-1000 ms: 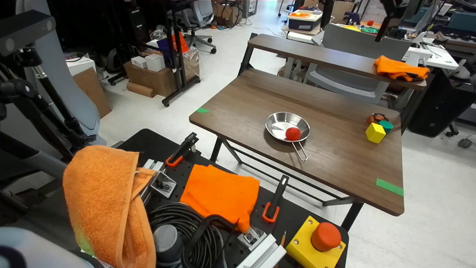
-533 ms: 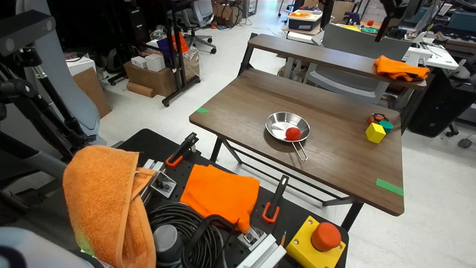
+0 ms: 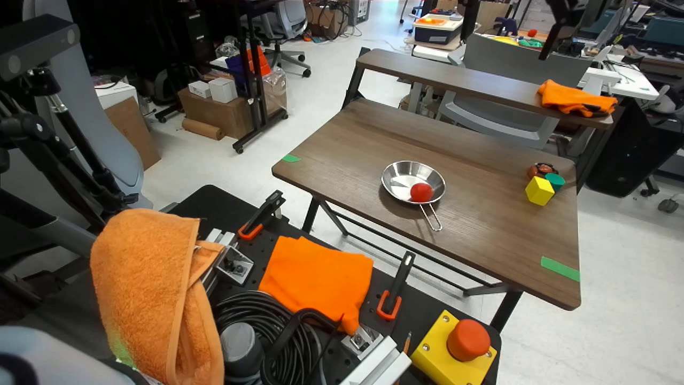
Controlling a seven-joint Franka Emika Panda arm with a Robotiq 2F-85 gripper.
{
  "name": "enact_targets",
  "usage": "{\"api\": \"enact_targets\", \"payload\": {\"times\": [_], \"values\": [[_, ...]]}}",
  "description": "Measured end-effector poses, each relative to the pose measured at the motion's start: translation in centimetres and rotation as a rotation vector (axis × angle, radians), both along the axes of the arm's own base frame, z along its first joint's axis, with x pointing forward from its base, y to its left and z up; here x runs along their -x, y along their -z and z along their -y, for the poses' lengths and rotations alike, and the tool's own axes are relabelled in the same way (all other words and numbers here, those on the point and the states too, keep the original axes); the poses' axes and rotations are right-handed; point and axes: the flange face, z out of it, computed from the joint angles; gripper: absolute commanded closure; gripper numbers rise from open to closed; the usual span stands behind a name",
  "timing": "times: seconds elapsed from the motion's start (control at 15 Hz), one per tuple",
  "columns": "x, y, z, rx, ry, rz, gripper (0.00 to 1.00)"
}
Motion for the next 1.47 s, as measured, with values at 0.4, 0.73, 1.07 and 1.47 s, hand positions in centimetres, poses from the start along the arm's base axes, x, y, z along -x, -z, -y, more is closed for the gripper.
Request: {"api": "enact_targets", "payload": {"times": [0.4,0.73,1.07,1.47], "values": [[0.0,0.0,0.0,0.0,0.0,0.0,0.0],[0.0,0.0,0.0,0.0,0.0,0.0,0.0],[0.0,0.0,0.0,0.0,0.0,0.0,0.0],[0.0,0.0,0.0,0.0,0.0,0.0,0.0]]}}
